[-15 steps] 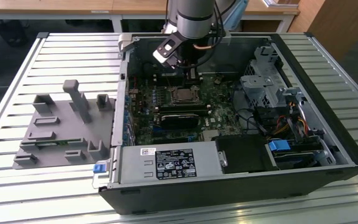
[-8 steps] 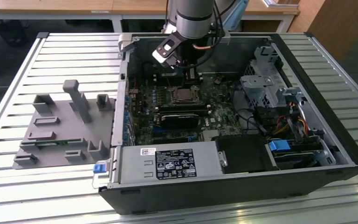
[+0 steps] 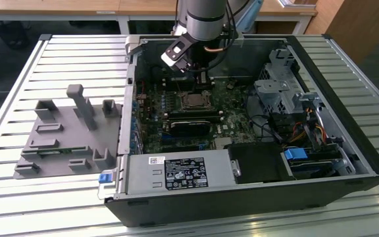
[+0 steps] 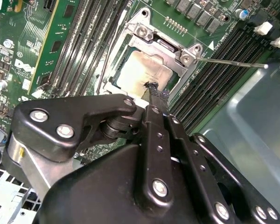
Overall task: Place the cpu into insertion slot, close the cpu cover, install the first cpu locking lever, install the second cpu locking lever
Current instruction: 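Install the first cpu locking lever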
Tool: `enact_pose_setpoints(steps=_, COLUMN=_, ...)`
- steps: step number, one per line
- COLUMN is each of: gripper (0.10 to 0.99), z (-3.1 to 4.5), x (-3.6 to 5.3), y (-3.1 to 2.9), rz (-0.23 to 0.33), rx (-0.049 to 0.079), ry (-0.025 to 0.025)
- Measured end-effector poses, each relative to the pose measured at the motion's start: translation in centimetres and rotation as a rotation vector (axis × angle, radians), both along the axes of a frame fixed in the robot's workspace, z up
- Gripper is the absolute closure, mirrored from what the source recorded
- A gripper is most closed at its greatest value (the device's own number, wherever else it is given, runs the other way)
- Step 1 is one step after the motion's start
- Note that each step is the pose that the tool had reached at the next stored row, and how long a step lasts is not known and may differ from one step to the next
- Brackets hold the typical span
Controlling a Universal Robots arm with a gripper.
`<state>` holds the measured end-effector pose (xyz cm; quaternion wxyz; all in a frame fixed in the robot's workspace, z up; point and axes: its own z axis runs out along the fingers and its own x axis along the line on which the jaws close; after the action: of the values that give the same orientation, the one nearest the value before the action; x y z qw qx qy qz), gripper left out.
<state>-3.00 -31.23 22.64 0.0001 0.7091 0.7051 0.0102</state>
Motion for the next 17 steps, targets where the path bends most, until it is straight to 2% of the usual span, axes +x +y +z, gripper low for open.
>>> enact_pose_setpoints(steps=3, gripper=0.980, z=0.26, x=0.01, y=0.00, rz=0.000, rx=0.000, ry=0.0000)
enact_pose_setpoints(steps=5, gripper=0.980, z=0.70, x=0.01, y=0.01, rz=0.000, rx=0.000, ry=-0.0001)
enact_pose_setpoints(steps=11, gripper=0.980, z=2.68, x=0.01, y=0.00, rz=0.000, rx=0.000, ry=0.0000)
enact_pose_setpoints(steps=17, gripper=0.980, z=4.31, x=0.01, y=0.00, rz=0.000, rx=0.000, ry=0.0000)
